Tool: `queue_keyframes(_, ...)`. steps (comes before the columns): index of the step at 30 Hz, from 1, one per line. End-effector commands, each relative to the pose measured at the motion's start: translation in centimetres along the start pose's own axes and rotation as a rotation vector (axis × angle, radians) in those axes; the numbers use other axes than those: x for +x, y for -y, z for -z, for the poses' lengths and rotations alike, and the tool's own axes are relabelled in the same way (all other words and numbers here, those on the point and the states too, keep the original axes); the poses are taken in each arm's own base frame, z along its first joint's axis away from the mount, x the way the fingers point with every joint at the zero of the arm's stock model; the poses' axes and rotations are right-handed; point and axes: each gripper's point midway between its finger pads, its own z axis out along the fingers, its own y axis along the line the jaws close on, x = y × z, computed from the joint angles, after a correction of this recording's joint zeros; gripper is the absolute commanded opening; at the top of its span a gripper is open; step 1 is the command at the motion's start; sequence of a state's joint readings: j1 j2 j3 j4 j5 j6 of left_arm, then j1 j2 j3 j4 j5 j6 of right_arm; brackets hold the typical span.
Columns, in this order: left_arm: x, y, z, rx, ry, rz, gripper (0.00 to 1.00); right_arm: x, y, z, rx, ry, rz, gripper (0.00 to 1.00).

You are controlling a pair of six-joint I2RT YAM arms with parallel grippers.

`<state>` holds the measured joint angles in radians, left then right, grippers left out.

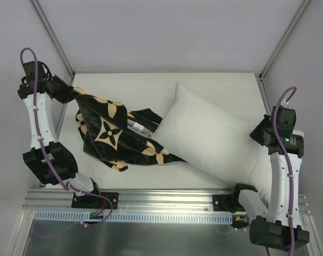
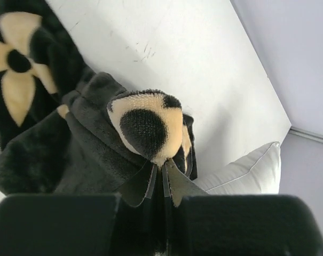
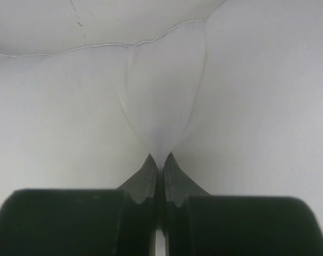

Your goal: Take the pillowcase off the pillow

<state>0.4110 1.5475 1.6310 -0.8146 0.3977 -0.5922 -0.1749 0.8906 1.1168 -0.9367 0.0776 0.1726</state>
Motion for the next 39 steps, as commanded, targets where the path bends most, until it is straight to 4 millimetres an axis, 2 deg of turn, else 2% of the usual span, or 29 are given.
queue_keyframes(1, -0.6, 1.8, 0.9, 0.049, 0.048, -0.052, 0.0, -2.3, -2.1, 1.1, -0.103, 0.078, -0.005, 0.01)
queue_keyframes(2, 0.4, 2.0, 0.5, 0.049, 0.027, -0.092, 0.0, -2.3, -2.3, 1.0, -0.112, 0.076, 0.009, 0.01)
queue_keyframes(3, 1.3, 2.2, 0.0, 0.055, 0.001, -0.12, 0.0, -1.8, -3.0, 1.2, -0.154, 0.056, 0.044, 0.13)
queue_keyframes(5, 3.6, 2.2, -1.0, 0.053, -0.06, -0.206, 0.33, -1.7, -3.9, 1.6, -0.183, 0.052, 0.092, 0.51)
queue_keyframes(6, 6.2, 3.0, -1.4, 0.049, -0.103, -0.267, 0.61, -1.7, -4.0, 1.8, -0.182, 0.058, 0.124, 0.85)
queue_keyframes(7, 7.4, 3.0, -1.7, 0.032, -0.114, -0.321, 0.73, -1.7, -5.0, 2.7, -0.217, 0.07, 0.162, 0.96)
queue_keyframes(8, 8.3, 2.8, -1.5, -0.006, -0.101, -0.361, 0.82, -2.0, -5.1, 2.9, -0.205, 0.09, 0.183, 0.96)
queue_keyframes(9, 11.4, 3.0, -2.1, -0.014, -0.157, -0.422, 0.88, -2.1, -5.0, 3.2, -0.188, 0.104, 0.204, 0.96)
queue_keyframes(10, 12.6, 2.8, -2.2, -0.029, -0.173, -0.438, 0.93, -1.9, -5.9, 3.9, -0.22, 0.112, 0.25, 0.96)
queue_keyframes(11, 13.9, 2.6, -2.2, -0.046, -0.178, -0.467, 0.93, -1.7, -6.2, 4.2, -0.226, 0.111, 0.272, 0.96)
queue_keyframes(12, 16.9, 2.1, -2.6, -0.058, -0.238, -0.512, 0.93, -1.6, -6.3, 4.3, -0.223, 0.113, 0.294, 0.96)
queue_keyframes(14, 19.3, 1.4, -2.8, -0.086, -0.272, -0.546, 0.94, -0.5, -7.3, 4.4, -0.266, 0.091, 0.361, 0.96)
queue_keyframes(15, 20.7, 0.0, -3.2, -0.126, -0.295, -0.558, 0.94, 0.2, -7.6, 4.4, -0.281, 0.076, 0.385, 0.96)
queue_keyframes(17, 23.7, -0.5, -3.3, -0.145, -0.347, -0.569, 0.95, 2.2, -8.5, 3.9, -0.314, 0.028, 0.464, 0.96)
queue_keyframes(18, 24.9, -1.8, -3.6, -0.186, -0.368, -0.577, 0.94, 3.1, -8.9, 3.7, -0.323, 0.009, 0.498, 0.96)
queue_keyframes(19, 26.5, -2.0, -3.6, -0.198, -0.389, -0.587, 0.95, 4.5, -9.7, 3.9, -0.351, -0.01, 0.558, 0.96)
queue_keyframes(20, 27.4, -2.9, -3.9, -0.231, -0.408, -0.594, 0.95, 5.1, -9.5, 3.3, -0.319, -0.012, 0.592, 0.96)
queue_keyframes(23, 30.1, -5.5, -4.9, -0.311, -0.472, -0.586, 0.94, 7.7, -11.0, 3.0, -0.329, -0.041, 0.719, 0.96)
queue_keyframes(24, 30.5, -6.8, -5.2, -0.358, -0.47, -0.581, 0.93, 8.2, -11.1, 2.2, -0.296, -0.049, 0.747, 0.96)
queue_keyframes(26, 31.1, -7.7, -6.0, -0.381, -0.476, -0.573, 0.93, 9.5, -12.2, 1.5, -0.309, -0.061, 0.779, 0.96)
queue_keyframes(30, 32.4, -9.6, -7.8, -0.424, -0.511, -0.566, 0.81, 12.4, -12.3, -2.7, -0.205, -0.127, 0.778, 0.96)
queue_keyframes(32, 32.5, -10.5, -8.7, -0.467, -0.509, -0.569, 0.71, 12.6, -12.5, -3.8, -0.165, -0.129, 0.765, 0.98)
queue_keyframes(33, 32.3, -10.7, -9.0, -0.482, -0.501, -0.568, 0.61, 12.6, -12.6, -4.2, -0.147, -0.128, 0.743, 0.95)
queue_keyframes(34, 32.2, -10.9, -9.1, -0.493, -0.498, -0.573, 0.33, 12.6, -12.6, -4.6, -0.135, -0.127, 0.735, 0.88)
queue_keyframes(35, 32.0, -11.1, -9.3, -0.499, -0.497, -0.575, 0.17, 12.4, -13.2, -4.8, -0.153, -0.113, 0.706, 0.78)
queue_keyframes(36, 31.3, -11.2, -9.4, -0.498, -0.496, -0.564, 0.02, 11.8, -13.1, -5.2, -0.147, -0.108, 0.664, 0.5)
queue_keyframes(37, 30.6, -10.7, -9.3, -0.478, -0.486, -0.546, 0.0, 11.1, -13.4, -5.2, -0.157, -0.097, 0.634, 0.31)
queue_keyframes(38, 29.9, -10.5, -9.1, -0.461, -0.48, -0.523, 0.0, 10.5, -13.6, -5.1, -0.166, -0.094, 0.61, 0.02)
queue_keyframes(39, 28.0, -10.7, -9.1, -0.457, -0.455, -0.478, 0.0, 9.3, -13.3, -5.3, -0.153, -0.082, 0.571, 0.01)
